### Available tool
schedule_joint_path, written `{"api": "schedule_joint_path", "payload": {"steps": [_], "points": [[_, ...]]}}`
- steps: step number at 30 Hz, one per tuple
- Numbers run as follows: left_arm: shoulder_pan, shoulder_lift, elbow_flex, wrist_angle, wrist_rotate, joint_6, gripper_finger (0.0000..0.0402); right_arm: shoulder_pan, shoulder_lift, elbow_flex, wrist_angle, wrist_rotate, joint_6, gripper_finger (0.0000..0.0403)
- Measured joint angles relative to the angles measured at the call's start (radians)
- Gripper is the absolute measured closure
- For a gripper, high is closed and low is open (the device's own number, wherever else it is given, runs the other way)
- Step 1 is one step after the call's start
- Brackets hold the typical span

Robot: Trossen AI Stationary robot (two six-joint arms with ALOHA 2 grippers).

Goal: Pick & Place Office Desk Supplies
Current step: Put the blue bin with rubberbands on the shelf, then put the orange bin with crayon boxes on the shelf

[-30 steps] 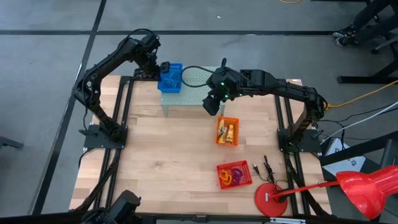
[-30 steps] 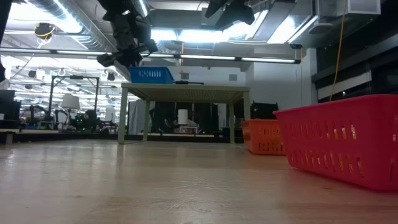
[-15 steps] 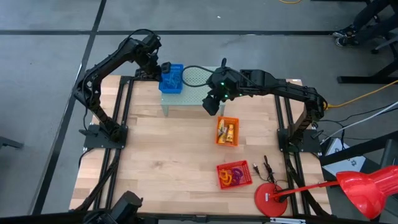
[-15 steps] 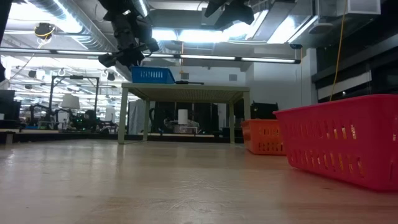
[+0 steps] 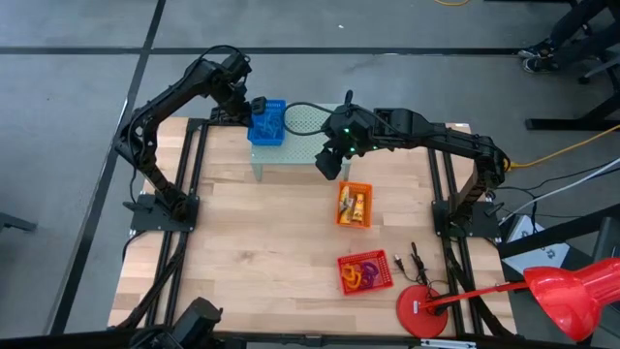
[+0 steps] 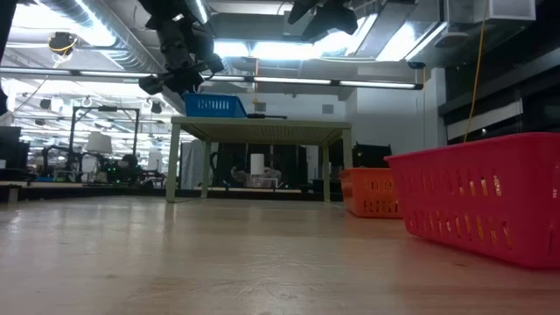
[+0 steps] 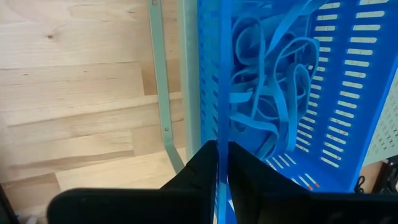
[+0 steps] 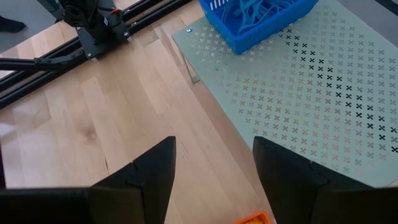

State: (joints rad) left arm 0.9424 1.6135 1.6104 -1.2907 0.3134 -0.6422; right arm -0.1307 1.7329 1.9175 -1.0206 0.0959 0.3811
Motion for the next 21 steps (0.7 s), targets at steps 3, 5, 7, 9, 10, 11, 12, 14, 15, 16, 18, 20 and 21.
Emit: {"api": "schedule_joint_path", "payload": {"steps": [3,5,7,9,10,11,12,14,15,16,18,20,21], "points": [[0.0,0.0,0.0,0.0,0.0,0.003,0.037,0.0,0.0,0.0,0.001,0.0,0.0,0.0186],[0.0,0.0,0.0,0.0,0.0,0.015,0.037,0.0,0.0,0.0,0.001,0.0,0.0,0.0186],[0.0,0.0,0.0,-0.002,0.0,0.023,0.037,0.0,0.0,0.0,0.001,0.0,0.0,0.0186],[0.0,0.0,0.0,-0.003,0.0,0.026,0.0367,0.0,0.0,0.0,0.002,0.0,0.0,0.0186],[0.0,0.0,0.0,-0.003,-0.001,0.027,0.0364,0.0,0.0,0.0,0.002,0.0,0.0,0.0186],[0.0,0.0,0.0,-0.003,-0.001,0.029,0.0359,0.0,0.0,0.0,0.003,0.0,0.0,0.0186],[0.0,0.0,0.0,-0.003,-0.001,0.029,0.0354,0.0,0.0,0.0,0.003,0.0,0.0,0.0186],[0.0,0.0,0.0,-0.003,-0.002,0.029,0.0339,0.0,0.0,0.0,0.003,0.0,-0.001,0.0186],[0.0,0.0,0.0,-0.003,-0.004,0.029,0.033,0.0,0.0,0.0,0.003,0.0,-0.001,0.0186],[0.0,0.0,0.0,-0.003,-0.004,0.029,0.0321,0.0,0.0,0.0,0.003,0.0,-0.001,0.0186],[0.0,0.0,0.0,-0.003,-0.004,0.028,0.0301,0.0,0.0,0.0,0.003,0.0,-0.001,0.0186],[0.0,0.0,0.0,-0.004,-0.004,0.029,0.028,0.0,0.0,0.0,0.003,0.0,-0.002,0.0186],[0.0,0.0,0.0,-0.004,-0.004,0.028,0.027,0.0,0.0,0.0,0.003,0.0,-0.004,0.0186]]}}
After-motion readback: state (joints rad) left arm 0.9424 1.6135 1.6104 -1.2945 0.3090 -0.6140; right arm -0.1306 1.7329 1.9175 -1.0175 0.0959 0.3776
